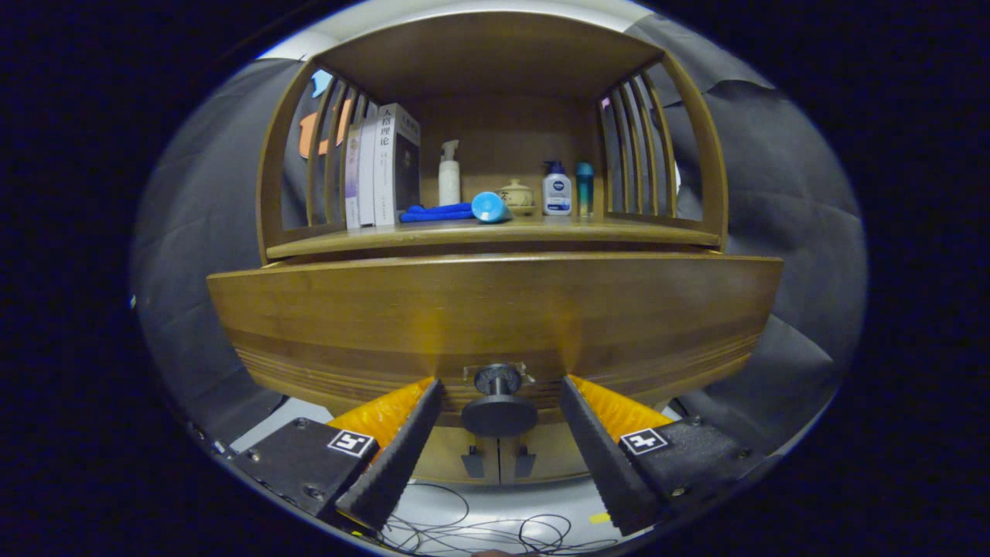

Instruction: Pull open the drawer, take out the items inside it, and place them on the countertop above the cabinet.

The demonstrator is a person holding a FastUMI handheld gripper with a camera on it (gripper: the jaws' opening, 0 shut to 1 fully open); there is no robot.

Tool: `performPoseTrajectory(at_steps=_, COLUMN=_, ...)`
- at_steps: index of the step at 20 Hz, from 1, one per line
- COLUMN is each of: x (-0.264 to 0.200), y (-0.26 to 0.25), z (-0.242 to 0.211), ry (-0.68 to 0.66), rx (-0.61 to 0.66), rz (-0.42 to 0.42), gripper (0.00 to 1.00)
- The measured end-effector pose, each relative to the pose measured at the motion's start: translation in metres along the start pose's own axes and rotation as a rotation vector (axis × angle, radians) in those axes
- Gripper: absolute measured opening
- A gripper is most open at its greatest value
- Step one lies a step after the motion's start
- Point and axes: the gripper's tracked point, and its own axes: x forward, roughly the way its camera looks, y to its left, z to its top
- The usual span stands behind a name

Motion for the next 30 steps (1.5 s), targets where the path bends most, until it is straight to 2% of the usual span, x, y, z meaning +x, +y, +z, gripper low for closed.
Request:
performPoseTrajectory(at_steps=11, x=0.027, y=-0.001, z=0.005, ry=0.049, rx=-0.039, rz=-0.022, gripper=1.0)
performPoseTrajectory(at_steps=14, x=0.033, y=-0.007, z=0.003, ry=0.068, rx=-0.091, rz=-0.044, gripper=1.0)
performPoseTrajectory(at_steps=21, x=0.044, y=0.0, z=0.002, ry=0.106, rx=-0.083, rz=-0.043, gripper=1.0)
performPoseTrajectory(at_steps=24, x=0.026, y=-0.001, z=0.007, ry=0.086, rx=-0.09, rz=-0.012, gripper=1.0)
performPoseTrajectory(at_steps=30, x=-0.056, y=0.003, z=0.039, ry=-0.044, rx=-0.052, rz=0.082, gripper=1.0)
